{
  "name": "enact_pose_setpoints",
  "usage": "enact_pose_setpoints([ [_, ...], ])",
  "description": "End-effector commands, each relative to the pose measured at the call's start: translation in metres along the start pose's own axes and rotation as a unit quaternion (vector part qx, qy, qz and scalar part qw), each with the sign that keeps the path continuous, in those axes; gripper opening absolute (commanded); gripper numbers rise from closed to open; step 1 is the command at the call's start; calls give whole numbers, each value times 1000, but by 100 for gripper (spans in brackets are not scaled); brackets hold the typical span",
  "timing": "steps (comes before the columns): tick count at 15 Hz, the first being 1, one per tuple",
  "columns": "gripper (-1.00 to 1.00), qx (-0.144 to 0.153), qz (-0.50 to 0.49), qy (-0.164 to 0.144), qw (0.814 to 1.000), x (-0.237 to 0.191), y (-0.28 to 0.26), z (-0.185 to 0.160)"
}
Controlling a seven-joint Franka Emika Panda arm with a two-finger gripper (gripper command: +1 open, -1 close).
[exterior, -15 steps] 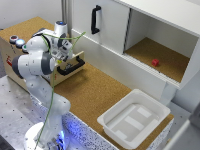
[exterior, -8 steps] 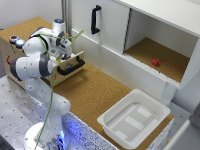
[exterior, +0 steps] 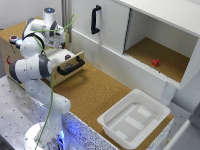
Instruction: Put the yellow object on top of the drawer
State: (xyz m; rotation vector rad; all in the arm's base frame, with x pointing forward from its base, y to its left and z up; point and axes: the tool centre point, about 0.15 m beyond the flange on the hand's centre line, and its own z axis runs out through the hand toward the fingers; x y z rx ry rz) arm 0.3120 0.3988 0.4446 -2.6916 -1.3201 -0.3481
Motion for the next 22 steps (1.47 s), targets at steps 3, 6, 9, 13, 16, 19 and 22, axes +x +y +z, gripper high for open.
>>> enact_pose_setpoints([
  [3, -100, -15, -315, -202, 927, 82, -60, 12],
  [6, -100, 22, -368, -236, 899, 80, -67, 21],
  [9, 100, 52, -353, -213, 910, 76, -62, 19],
  [13, 100, 54, -334, -195, 921, 70, -55, 5],
  [16, 100, 49, -310, -179, 932, 65, -50, -9],
  [19, 100, 47, -259, -161, 951, 46, -40, -19],
  [22, 100, 52, -200, -144, 968, 19, -29, -24],
])
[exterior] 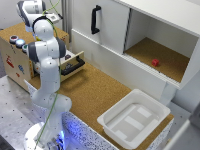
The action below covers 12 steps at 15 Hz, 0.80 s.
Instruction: Put the yellow object on top of the drawer
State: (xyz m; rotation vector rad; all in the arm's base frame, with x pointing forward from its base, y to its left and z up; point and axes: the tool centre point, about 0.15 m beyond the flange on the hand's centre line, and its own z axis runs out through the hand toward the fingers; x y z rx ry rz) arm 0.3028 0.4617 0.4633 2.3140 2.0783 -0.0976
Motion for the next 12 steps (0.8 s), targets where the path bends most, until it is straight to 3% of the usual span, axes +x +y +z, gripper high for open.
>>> enact_pose_setpoints([
  [1, 100, 30, 88, 35, 995, -47, -3, -5],
  [6, 100, 25, 231, 72, 970, -101, 5, 2],
  [10, 100, 1, 299, 55, 953, -132, 23, 18],
  [12, 100, -5, 251, 32, 967, -140, 36, 33],
])
